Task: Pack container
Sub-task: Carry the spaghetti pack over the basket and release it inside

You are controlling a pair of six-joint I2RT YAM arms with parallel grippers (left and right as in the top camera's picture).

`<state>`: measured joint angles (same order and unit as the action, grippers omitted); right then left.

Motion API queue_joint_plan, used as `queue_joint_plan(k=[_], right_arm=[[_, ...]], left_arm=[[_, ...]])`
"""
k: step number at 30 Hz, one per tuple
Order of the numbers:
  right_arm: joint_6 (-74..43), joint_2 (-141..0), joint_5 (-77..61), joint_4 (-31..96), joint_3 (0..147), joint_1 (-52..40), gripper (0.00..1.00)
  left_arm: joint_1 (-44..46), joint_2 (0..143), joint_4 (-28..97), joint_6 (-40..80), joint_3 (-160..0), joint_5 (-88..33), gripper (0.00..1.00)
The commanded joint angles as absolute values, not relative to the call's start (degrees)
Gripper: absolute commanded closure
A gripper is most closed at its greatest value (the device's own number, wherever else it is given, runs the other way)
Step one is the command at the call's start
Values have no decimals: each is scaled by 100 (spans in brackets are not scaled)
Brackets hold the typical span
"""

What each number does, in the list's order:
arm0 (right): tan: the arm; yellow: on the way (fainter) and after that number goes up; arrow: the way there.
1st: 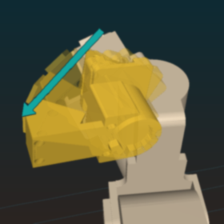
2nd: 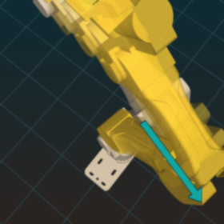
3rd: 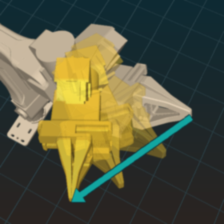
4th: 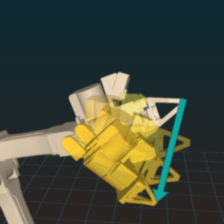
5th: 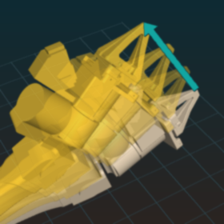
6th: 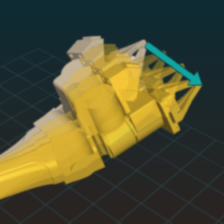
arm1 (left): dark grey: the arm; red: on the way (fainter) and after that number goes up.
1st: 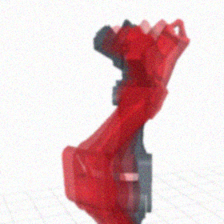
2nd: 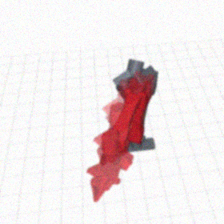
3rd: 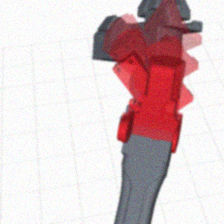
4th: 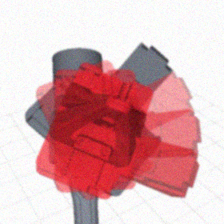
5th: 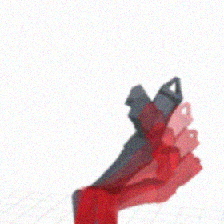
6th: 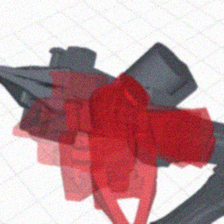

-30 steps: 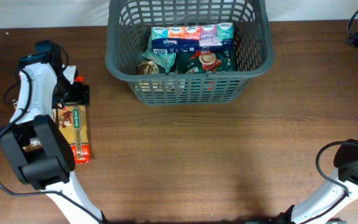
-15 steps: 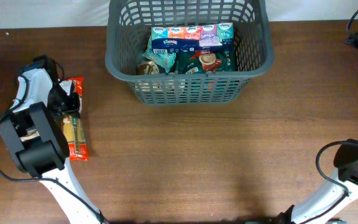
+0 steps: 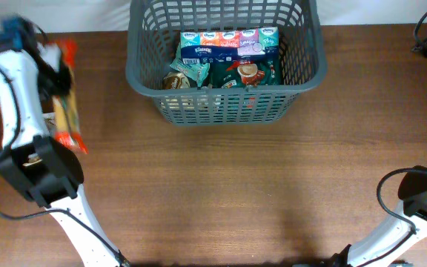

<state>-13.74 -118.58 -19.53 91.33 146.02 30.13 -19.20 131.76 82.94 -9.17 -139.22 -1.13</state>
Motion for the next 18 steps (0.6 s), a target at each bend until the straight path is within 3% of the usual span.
queue_joint_plan(k=[1, 9, 15, 18], right_arm=[[-1424, -11845, -1984, 9135, 14591, 3002, 1], [-1422, -11845, -1984, 9135, 14591, 3002, 1], [-1424, -11845, -1984, 9135, 14591, 3002, 1], [-1424, -11845, -1984, 9135, 14591, 3002, 1]], left_arm=[[-1789, 12108, 8230, -1717, -15624, -585, 98], [-523, 11454, 7649, -4250, -17141, -1588, 98], [1304, 11577, 7649, -6667, -16894, -1734, 98], [1763, 11808, 7664, -7236, -16547, -1688, 98]])
